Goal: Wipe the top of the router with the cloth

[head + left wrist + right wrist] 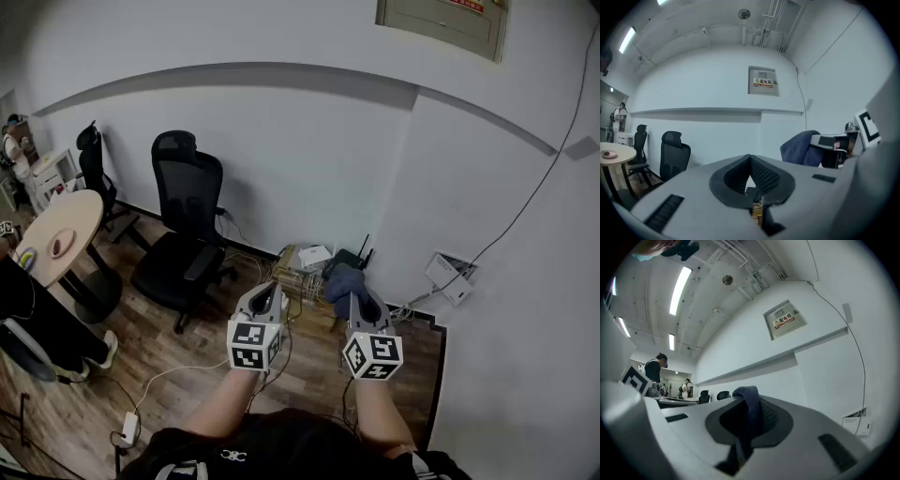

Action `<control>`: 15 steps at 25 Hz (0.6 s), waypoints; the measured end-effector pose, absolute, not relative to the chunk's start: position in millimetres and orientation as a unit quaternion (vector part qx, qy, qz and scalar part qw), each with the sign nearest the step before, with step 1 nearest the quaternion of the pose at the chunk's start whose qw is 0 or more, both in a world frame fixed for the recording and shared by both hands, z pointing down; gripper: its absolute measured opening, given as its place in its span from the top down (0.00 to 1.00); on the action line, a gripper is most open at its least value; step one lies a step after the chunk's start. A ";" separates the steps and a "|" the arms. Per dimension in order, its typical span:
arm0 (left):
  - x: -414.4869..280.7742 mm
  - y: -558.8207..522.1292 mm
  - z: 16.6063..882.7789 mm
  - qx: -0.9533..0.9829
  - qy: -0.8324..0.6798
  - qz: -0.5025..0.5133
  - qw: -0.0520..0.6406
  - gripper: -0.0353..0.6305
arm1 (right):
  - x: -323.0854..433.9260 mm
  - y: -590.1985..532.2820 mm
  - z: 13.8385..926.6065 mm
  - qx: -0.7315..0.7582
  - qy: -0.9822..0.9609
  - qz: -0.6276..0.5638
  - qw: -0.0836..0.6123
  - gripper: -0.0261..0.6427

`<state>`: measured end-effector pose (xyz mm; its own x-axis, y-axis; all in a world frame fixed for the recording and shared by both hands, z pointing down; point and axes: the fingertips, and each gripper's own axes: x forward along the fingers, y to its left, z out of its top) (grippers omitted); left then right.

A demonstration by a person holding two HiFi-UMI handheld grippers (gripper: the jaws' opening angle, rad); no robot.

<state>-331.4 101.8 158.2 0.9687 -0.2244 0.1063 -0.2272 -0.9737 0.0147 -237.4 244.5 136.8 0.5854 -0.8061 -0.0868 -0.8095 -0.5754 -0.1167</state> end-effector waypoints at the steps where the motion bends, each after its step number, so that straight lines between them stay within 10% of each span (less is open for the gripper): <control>1: -332.3 104.6 158.8 0.992 -0.114 0.053 0.015 0.96 | -238.6 246.6 138.1 -0.887 0.456 0.011 0.071 0.94; 15: -330.4 148.3 172.0 0.993 -0.096 0.068 0.014 0.96 | -248.5 270.3 150.7 -0.881 0.469 0.002 0.063 0.94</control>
